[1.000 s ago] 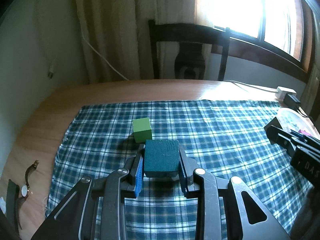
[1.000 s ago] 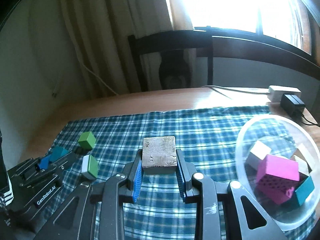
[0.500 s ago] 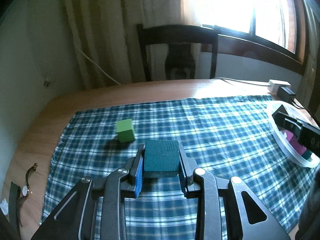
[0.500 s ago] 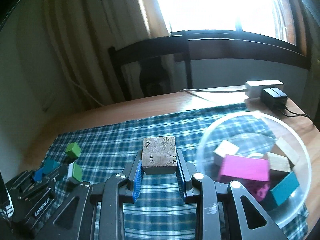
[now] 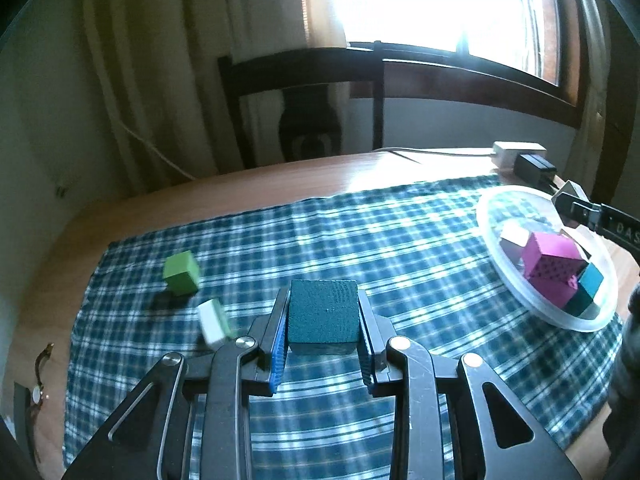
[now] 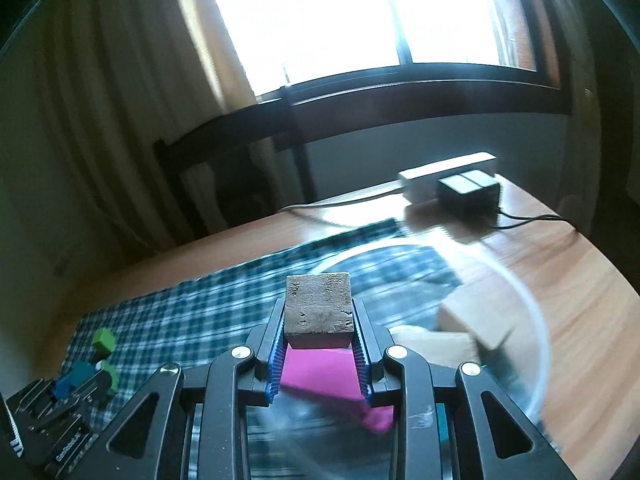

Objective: Organize rigid objects
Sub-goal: 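Carry the beige cube over the bowl with the right tool while the left tool carries the teal cube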

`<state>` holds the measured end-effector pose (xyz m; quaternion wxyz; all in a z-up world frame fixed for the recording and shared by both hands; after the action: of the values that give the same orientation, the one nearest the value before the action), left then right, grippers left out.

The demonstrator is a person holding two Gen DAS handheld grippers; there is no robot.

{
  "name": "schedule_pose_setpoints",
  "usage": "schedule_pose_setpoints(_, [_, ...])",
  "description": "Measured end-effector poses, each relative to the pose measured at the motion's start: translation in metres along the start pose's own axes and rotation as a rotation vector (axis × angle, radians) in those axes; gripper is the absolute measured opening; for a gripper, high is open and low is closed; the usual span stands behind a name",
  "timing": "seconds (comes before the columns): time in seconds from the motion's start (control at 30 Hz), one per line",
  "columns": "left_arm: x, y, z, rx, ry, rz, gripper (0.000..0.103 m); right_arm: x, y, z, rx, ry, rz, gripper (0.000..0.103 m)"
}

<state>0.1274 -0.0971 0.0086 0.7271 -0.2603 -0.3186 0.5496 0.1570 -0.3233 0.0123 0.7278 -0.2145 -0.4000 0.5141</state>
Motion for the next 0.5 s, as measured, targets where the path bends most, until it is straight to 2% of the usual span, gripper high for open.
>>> schedule_pose_setpoints(0.17, [-0.021,-0.01,-0.001,-0.003,0.028,-0.028,0.03,-0.039,-0.013,-0.013,-0.011,0.037,-0.072,0.032])
schedule_pose_setpoints(0.3, [-0.04,-0.019,-0.001,-0.008,0.059,-0.05,0.03,-0.064,-0.019,-0.017,0.009,0.044,-0.135,0.039])
schedule_pose_setpoints(0.5, [-0.065,-0.028,-0.004,-0.003,0.119,-0.069,0.03,-0.079,-0.029,-0.009,-0.007,0.035,-0.186,0.041])
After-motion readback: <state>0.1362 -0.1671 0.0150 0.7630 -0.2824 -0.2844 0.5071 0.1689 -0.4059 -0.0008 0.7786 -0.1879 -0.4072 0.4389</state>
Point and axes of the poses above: each gripper's, at about its wrist camera, not at the fingertips, and z roughly against the way its jaws point, x to its left, y to its underside, the point moved 9 cm from there along -z, roughly the way its jaws point, and after that the axes turned 9 degrees about -z, right-handed, at the moved point
